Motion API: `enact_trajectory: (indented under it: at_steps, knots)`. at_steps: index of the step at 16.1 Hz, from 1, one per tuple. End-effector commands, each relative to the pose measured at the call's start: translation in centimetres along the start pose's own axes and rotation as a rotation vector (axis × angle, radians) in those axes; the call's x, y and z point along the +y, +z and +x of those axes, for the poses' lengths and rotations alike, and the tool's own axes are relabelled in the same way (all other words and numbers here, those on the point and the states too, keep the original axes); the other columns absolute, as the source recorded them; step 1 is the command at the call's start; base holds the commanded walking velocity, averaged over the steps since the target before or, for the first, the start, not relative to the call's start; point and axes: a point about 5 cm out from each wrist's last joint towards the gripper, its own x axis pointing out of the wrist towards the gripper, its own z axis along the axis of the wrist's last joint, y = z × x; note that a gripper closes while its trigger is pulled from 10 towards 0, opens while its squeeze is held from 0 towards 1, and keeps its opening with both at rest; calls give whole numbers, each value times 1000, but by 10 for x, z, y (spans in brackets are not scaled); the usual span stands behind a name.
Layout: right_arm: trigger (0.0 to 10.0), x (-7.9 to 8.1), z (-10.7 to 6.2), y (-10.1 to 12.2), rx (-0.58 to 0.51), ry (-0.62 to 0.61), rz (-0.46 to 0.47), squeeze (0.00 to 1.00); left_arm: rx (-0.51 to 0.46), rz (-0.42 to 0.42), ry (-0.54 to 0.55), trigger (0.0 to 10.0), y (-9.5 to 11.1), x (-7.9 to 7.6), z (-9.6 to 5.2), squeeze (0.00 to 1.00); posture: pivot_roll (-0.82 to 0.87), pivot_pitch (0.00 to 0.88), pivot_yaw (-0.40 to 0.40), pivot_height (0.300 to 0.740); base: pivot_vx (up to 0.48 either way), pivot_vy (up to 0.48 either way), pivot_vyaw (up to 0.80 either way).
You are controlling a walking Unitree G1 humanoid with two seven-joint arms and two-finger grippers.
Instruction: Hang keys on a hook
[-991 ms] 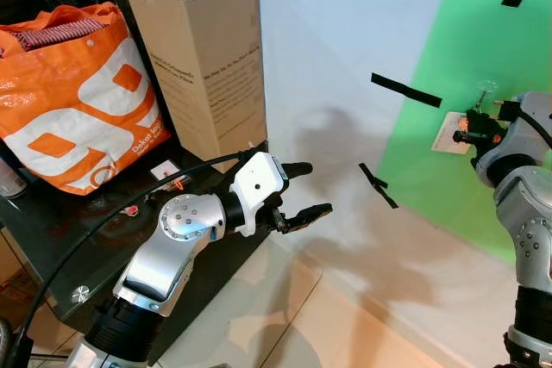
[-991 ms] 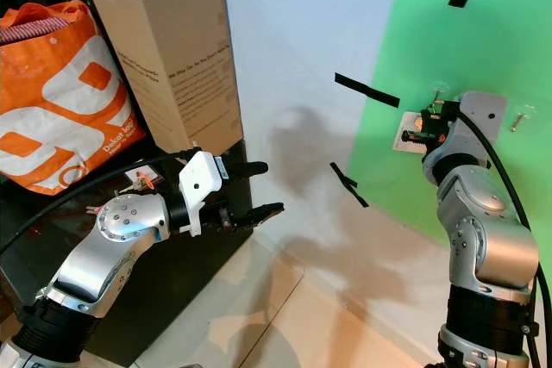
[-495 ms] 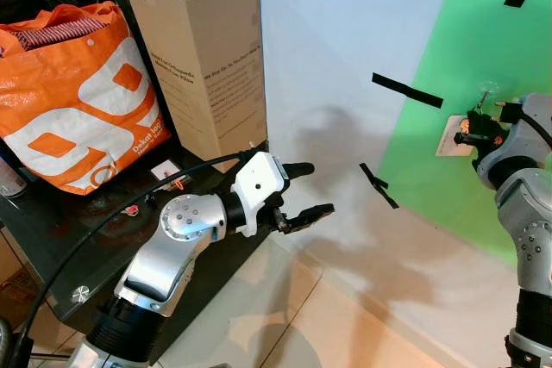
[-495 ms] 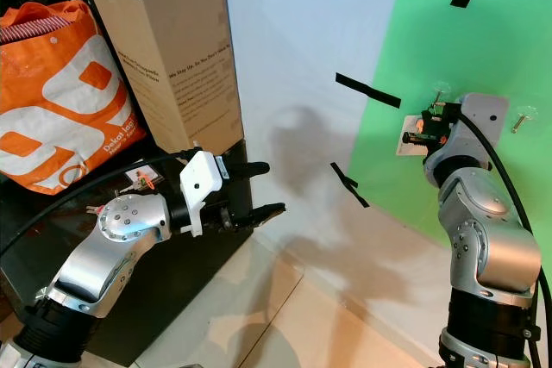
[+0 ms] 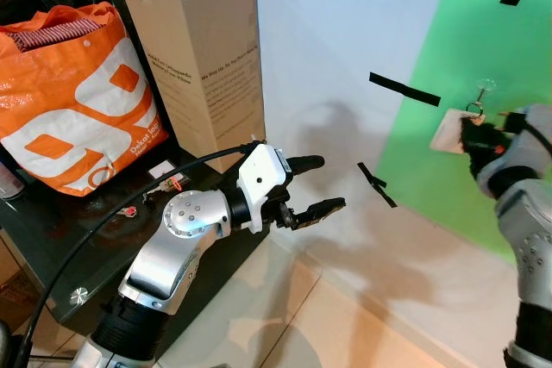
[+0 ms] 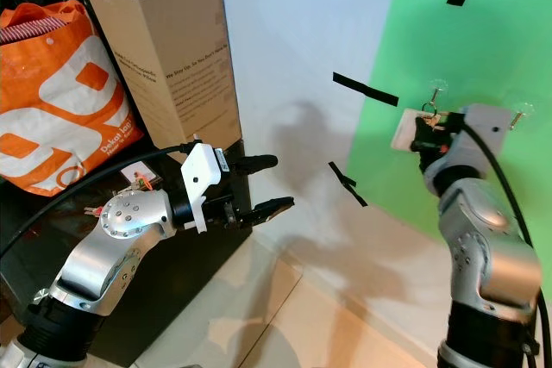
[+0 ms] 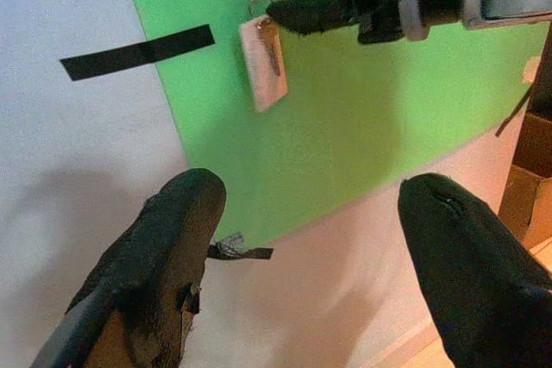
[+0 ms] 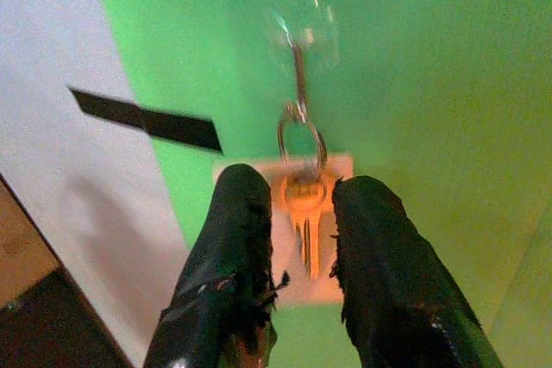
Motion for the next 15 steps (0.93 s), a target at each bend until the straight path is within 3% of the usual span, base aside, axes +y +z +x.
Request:
enact_trajectory:
  at_steps: [1,4,6,7,10,11,12,15]
  knots:
    - [10000,4,-5,6,-57,36,6,1000,0,15,6,10000,3,2,-2,0,-201,0,54,740,0,0,0]
    - [10000,15,-23,-1,-64,108,-14,1000,30,6,121,10000,-6,7,-11,0,-200,0,59,740,0,0,0]
    - [10000,29,-36,-19,-22,177,-70,1000,90,-1,329,10000,-21,19,-24,0,-191,0,55,740,0,0,0]
    - [10000,40,-45,-48,47,203,-102,1000,140,-17,483,10000,-32,26,-41,0,-172,0,42,740,0,0,800]
    - [10000,45,-45,-69,75,172,-156,1000,167,-9,574,10000,-40,24,-53,0,-149,0,25,740,0,0,800]
    - [10000,53,-47,-80,113,200,-112,1000,197,-35,656,10000,-51,16,-61,0,-143,0,11,740,0,0,800]
    - [10000,55,-49,-85,131,197,-141,1000,218,-27,696,10000,-57,12,-65,0,-145,0,7,740,0,0,800]
    - [10000,57,-55,-94,145,210,-149,1000,210,-31,769,10000,-62,6,-65,0,-155,0,3,740,0,0,800]
